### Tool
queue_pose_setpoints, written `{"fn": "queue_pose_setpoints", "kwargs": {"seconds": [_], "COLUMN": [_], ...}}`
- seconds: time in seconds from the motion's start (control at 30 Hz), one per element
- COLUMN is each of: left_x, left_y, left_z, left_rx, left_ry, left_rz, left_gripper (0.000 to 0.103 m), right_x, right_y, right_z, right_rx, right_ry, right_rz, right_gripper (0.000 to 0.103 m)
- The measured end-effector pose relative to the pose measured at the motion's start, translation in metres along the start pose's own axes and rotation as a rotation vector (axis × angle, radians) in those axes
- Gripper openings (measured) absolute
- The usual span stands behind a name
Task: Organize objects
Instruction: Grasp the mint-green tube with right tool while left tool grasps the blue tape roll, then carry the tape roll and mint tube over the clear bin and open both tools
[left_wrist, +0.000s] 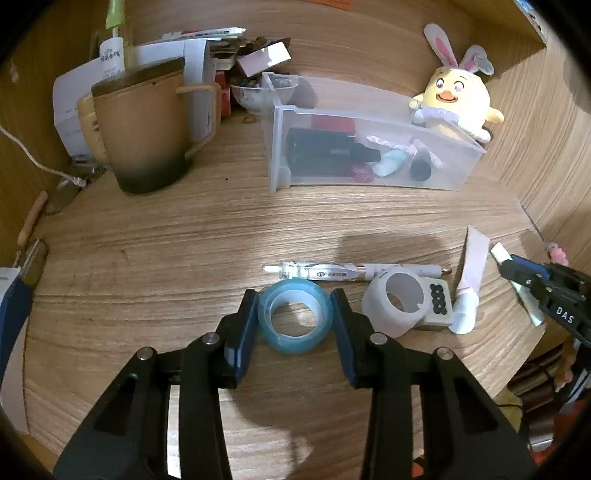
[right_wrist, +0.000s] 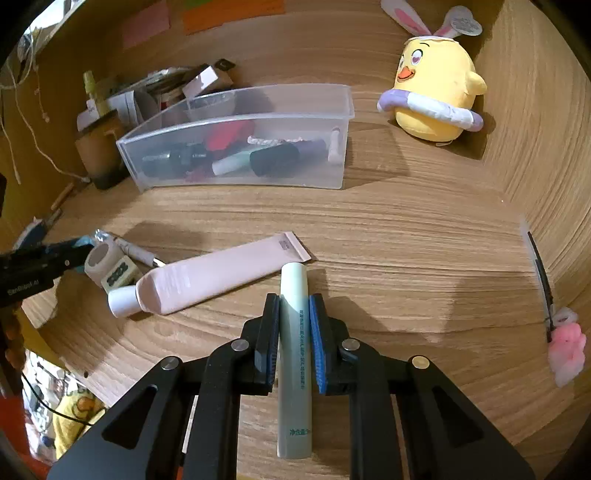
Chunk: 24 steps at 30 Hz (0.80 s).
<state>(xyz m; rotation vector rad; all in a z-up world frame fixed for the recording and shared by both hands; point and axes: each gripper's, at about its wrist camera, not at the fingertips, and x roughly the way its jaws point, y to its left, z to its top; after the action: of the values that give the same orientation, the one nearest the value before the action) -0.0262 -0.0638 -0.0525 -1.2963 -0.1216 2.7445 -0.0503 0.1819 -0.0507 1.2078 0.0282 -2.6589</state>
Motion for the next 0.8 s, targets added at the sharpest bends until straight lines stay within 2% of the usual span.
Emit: {"fn": "queue_pose_setpoints", "kwargs": {"seconds": [0.23,0.37,0.53,0.8], "left_x": [-0.015,-0.024,-0.033,-0.034], "left_y": [0.006,0.007,0.002,-0.020], "left_z": [0.014,0.035,0.065,0.100], "left_rx": [-0.048,-0.077,-0.046,0.001], "left_ry": [-0.043,-0.087,-0.163,-0.205], "left_rz": [-0.001,-0.038,-0.050,-0.032], "left_gripper": [0.039,0.039,0.039,0.039], "right_x": [-0.012,-0.022,-0.035,-0.064], "right_y": [-0.010,-0.015,-0.021,-0.029], "right_z": [0.014,0.031,0.058,0.094], "right_rx": [0.036,0.057,0.066,0.047], "right_ry": [-0.073,-0.141,-0.212,-0.346], "right_rz": [0.038,0.061,0.062,0.054], "right_gripper": [0.014,0.014,0.014,0.014]}}
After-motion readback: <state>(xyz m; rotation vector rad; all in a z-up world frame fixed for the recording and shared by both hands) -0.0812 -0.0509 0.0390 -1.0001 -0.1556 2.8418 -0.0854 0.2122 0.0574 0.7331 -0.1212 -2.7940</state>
